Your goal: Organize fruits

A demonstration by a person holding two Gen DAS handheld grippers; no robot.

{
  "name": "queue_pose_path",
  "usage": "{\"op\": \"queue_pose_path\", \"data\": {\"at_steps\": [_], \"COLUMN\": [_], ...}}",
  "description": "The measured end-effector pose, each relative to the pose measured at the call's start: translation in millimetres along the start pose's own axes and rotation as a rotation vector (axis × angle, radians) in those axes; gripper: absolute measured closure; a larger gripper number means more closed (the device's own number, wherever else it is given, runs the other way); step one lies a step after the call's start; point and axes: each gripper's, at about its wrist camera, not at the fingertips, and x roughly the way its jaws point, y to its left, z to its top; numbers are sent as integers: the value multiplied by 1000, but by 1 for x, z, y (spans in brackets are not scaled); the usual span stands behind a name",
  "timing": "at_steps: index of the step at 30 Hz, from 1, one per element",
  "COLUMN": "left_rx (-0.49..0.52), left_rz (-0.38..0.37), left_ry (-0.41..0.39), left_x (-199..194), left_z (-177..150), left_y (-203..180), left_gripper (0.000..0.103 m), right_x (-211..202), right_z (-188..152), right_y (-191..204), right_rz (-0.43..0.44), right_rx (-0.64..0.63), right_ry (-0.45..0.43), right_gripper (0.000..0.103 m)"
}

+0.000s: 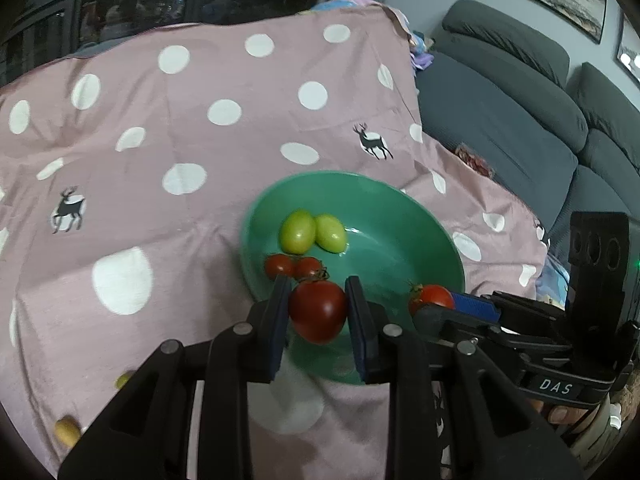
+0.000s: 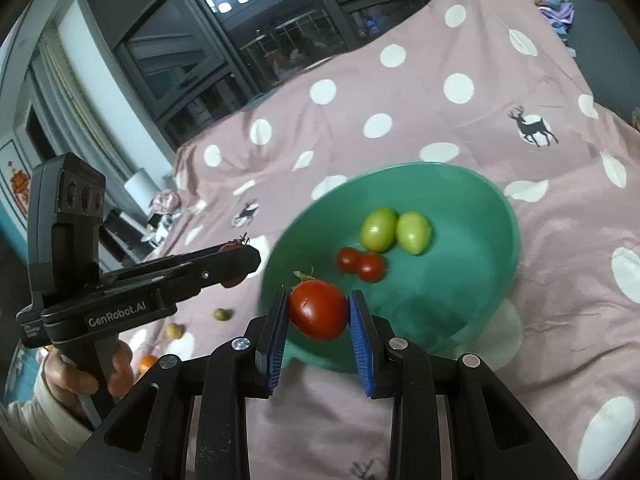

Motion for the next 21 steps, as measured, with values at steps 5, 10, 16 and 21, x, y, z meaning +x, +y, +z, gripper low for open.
{"op": "queue_pose_path", "data": {"at_steps": [5, 10, 16, 21], "left_rx": [13, 21, 13, 10], "left_rz": [-9, -7, 6, 6], "left_ry": [33, 54, 69, 61], "left_x": [20, 30, 35, 31], "left_z": [0, -2, -4, -5], "left_y": [-4, -4, 0, 1], "left_gripper": [76, 76, 76, 63], "right_x": [5, 8, 7, 7], "right_z": [-1, -1, -2, -2], "right_y": [-12, -13, -13, -14], "right_rz": [-24, -33, -52, -51], "right_rx": [11, 3, 7, 15], "right_ry": [15, 16, 14, 19], "right_gripper": [71, 71, 71, 70]}}
